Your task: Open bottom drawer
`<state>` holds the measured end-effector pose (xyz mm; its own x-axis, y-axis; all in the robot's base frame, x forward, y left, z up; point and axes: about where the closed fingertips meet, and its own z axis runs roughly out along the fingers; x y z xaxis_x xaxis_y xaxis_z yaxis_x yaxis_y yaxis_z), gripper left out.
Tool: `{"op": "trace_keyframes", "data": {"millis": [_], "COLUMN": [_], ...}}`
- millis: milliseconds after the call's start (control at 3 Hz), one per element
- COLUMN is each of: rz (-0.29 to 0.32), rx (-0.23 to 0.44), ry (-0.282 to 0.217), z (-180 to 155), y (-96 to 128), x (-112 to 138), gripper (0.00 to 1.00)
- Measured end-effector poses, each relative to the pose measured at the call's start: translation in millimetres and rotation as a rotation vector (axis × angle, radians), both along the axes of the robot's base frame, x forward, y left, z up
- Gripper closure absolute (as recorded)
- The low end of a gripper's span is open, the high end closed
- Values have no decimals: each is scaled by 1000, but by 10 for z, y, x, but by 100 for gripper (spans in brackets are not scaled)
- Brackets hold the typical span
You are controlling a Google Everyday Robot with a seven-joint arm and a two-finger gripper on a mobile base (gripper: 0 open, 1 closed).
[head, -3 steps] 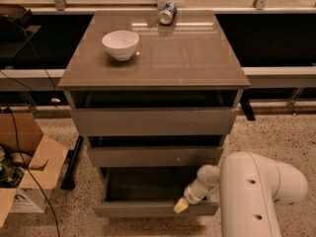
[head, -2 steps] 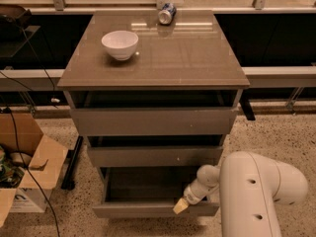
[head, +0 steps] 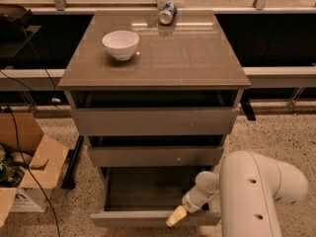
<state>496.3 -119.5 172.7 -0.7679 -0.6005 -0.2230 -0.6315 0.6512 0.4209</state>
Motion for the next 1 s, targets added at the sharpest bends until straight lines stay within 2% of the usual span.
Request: {"op": "trace_keyframes", "data": {"millis": [333, 1000], "rz": [24, 25], "rx": [-1, 27], "ry": [45, 141], "z": [-3, -37], "y": [-85, -118], "x": [-191, -578], "gripper": [0, 0]}}
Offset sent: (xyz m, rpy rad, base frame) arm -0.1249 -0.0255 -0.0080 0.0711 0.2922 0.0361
